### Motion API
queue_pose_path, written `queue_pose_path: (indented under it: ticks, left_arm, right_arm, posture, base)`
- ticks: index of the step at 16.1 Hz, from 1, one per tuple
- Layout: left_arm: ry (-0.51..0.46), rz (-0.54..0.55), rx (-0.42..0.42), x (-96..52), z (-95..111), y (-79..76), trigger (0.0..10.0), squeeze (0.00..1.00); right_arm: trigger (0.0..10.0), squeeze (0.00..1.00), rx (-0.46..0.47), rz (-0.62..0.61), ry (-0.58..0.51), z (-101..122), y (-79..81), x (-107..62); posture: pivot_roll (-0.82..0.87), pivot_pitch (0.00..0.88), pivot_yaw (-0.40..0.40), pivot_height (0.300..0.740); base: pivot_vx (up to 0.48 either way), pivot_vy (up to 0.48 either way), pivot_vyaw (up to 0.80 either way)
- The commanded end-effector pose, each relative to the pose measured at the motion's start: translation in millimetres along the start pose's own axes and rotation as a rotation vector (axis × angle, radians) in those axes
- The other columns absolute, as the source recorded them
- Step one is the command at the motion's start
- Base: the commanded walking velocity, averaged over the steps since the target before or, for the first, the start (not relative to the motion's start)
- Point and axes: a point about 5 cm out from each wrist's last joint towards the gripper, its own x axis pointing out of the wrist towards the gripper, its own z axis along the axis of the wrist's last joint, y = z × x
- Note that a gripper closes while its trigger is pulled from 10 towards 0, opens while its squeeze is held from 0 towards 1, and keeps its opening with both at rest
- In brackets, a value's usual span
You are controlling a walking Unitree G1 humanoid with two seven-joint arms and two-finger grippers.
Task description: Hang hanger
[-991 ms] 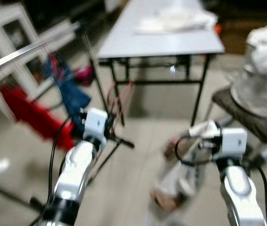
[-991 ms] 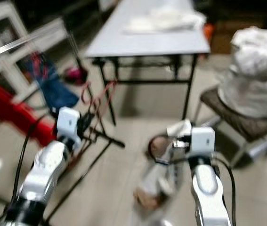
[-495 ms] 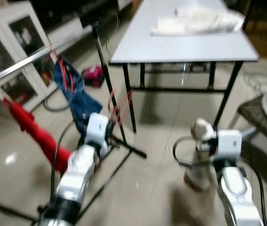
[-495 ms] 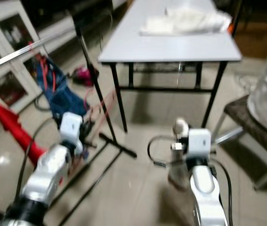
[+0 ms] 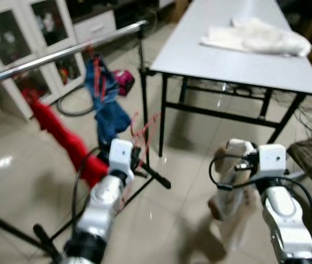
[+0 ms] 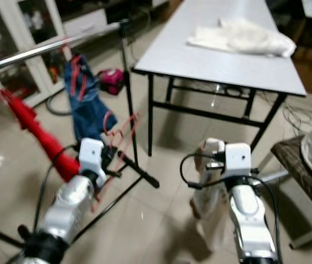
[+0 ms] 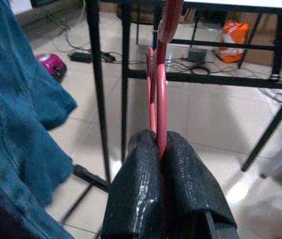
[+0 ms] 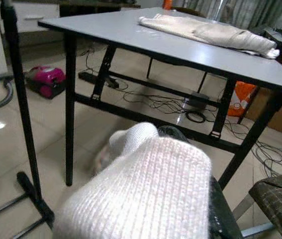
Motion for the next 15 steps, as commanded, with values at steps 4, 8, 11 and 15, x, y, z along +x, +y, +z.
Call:
queue_pose_path:
  ticks: [4,8,11,15]
  left_arm:
    - [-0.06,-0.042,0.057,5.1,12.1,-6.5,10.0,0.0]
    - [-0.066,-0.064,0.044,8.8,18.9,-7.1,10.0,0.0]
    - [-0.059,-0.06,0.032,9.7,20.2,-6.7,10.0,0.0]
    - [-0.044,-0.072,0.036,8.7,19.3,2.5,10.0,0.0]
  right_arm:
    - [0.0,0.0,0.019,-0.014,0.016,-5.0,5.9,3.1]
    - [0.0,0.0,0.037,-0.03,0.008,-7.2,12.4,5.2]
    - [0.0,0.0,0.037,-0.038,0.013,-9.1,8.1,5.2]
    - [0.0,0.0,0.051,-0.015,0.012,-11.0,24.2,6.6]
  posture:
    - [-0.18,0.0,0.043,0.74]
    - [-0.17,0.0,0.09,0.74]
    - [-0.16,0.0,0.096,0.74]
    - [-0.14,0.0,0.089,0.74]
  base:
    - [0.0,-0.469,0.64]
    - [0.0,-0.234,0.0]
    - [0.0,0.0,0.0]
    - [0.0,0.0,0.0]
